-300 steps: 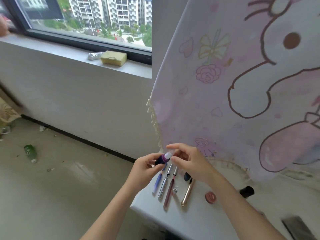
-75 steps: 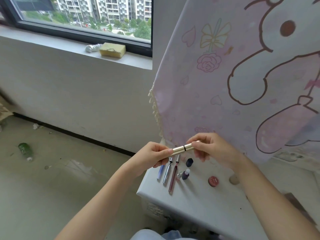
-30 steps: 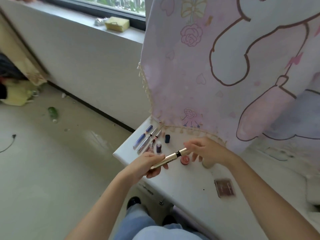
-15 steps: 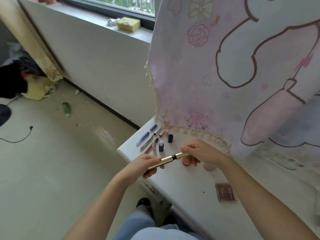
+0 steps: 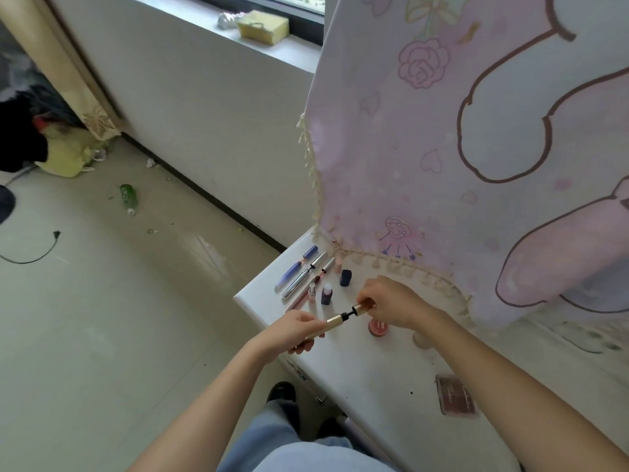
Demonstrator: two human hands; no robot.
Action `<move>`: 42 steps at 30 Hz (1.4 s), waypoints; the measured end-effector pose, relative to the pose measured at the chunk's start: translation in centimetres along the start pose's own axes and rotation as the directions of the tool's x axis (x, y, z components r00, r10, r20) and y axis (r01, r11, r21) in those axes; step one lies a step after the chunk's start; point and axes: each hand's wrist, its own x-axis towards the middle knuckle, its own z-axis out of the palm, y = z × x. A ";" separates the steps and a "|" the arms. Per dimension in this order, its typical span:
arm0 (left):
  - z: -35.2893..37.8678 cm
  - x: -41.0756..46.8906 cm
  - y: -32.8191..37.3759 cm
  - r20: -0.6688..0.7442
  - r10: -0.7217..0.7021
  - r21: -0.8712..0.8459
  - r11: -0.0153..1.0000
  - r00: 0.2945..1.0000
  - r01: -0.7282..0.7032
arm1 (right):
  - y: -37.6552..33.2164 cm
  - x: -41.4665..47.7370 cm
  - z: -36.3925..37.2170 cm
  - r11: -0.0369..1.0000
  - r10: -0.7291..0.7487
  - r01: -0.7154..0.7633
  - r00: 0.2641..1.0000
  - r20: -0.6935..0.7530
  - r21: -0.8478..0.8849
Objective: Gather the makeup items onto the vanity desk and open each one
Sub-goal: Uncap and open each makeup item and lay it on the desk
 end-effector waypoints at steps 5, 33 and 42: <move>0.6 2.5 -0.6 -0.105 -0.018 0.162 0.986 0.994 0.035 | 0.7 1.8 1.6 0.995 0.074 -0.075 0.997 -0.021 -0.061; 3.2 6.6 -2.9 -0.344 0.127 0.598 0.793 0.930 0.112 | 2.9 5.9 5.3 0.971 0.239 -0.239 0.970 -0.053 0.002; 3.7 6.7 -3.3 -0.370 0.096 0.566 0.812 0.924 0.143 | 2.8 6.1 6.0 0.964 0.264 -0.265 0.962 -0.067 -0.005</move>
